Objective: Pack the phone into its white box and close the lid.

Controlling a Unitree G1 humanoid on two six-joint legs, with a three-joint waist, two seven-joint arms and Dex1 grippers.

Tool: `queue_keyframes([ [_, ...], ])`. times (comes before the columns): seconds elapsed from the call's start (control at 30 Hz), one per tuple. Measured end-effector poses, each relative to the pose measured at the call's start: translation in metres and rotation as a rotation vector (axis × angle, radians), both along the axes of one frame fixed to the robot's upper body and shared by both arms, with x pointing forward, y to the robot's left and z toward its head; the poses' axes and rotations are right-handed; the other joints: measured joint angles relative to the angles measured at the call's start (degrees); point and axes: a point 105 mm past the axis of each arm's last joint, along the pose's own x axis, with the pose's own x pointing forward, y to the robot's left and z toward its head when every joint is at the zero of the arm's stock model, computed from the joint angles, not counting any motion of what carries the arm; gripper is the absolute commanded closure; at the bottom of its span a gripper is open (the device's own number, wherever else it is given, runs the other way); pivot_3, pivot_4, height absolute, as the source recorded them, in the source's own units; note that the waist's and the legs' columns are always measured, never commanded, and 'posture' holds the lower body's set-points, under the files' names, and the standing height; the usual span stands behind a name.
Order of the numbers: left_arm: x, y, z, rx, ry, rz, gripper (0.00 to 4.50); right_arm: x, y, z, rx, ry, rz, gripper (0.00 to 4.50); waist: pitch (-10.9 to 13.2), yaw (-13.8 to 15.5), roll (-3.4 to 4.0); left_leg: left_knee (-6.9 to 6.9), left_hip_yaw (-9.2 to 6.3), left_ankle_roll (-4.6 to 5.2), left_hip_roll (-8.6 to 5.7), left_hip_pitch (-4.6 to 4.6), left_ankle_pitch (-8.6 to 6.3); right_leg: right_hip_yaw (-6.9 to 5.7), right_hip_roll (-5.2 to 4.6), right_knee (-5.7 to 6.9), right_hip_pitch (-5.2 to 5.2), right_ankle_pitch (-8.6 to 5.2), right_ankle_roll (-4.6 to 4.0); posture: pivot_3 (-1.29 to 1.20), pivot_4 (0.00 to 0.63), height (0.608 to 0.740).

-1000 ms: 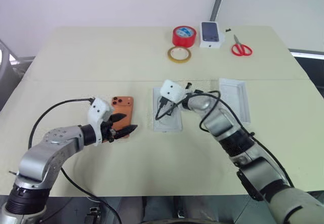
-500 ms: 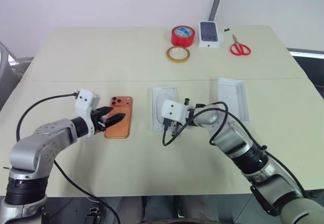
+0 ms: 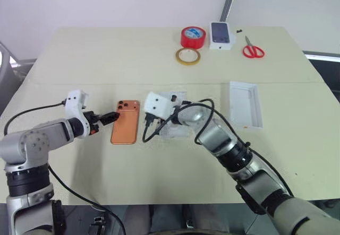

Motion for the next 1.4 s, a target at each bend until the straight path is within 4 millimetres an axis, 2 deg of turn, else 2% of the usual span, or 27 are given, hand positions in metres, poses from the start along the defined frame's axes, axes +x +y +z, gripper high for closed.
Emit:
queue_keyframes([
  [0.3,-0.008,-0.016,-0.002,-0.07,0.079,-0.061,0.03,-0.007,0.011,-0.024,-0.134,0.012,0.096,4.5,-0.05,0.0,0.01,0.03,0.0,-0.02,-0.02,0.03,0.01,0.0,-0.02,0.02,0.03,0.0,0.0,0.0,0.15,0.74],
  [0.6,-0.02,-0.029,-0.008,-0.092,0.117,-0.141,0.03,-0.01,0.026,-0.027,-0.15,-0.002,0.149,4.5,-0.19,0.0,0.15,-0.05,0.0,-0.05,-0.06,0.32,0.03,0.03,-0.07,0.03,0.26,0.0,0.0,0.0,0.15,0.74],
  [0.97,-0.018,-0.038,-0.01,-0.162,0.119,-0.123,0.03,-0.006,0.02,-0.028,-0.161,-0.006,0.131,4.5,-0.26,0.47,0.2,-0.1,-0.06,-0.04,-0.19,0.61,0.02,0.03,-0.18,0.03,0.55,0.0,0.0,0.0,0.15,0.74],
  [1.2,-0.02,-0.063,-0.009,-0.27,0.16,-0.212,0.03,-0.007,0.021,-0.029,-0.151,-0.008,0.132,4.5,-0.27,0.31,0.19,-0.12,-0.09,-0.05,-0.2,0.61,0.03,0.03,-0.18,0.02,0.54,0.0,0.01,0.0,0.15,0.74],
  [1.4,-0.02,-0.066,-0.01,-0.263,0.174,-0.218,0.03,-0.008,0.022,-0.03,-0.149,-0.01,0.133,4.5,-0.26,0.14,0.18,-0.13,-0.09,-0.07,-0.19,0.61,0.04,0.02,-0.18,0.02,0.53,0.0,0.01,0.0,0.15,0.74],
])
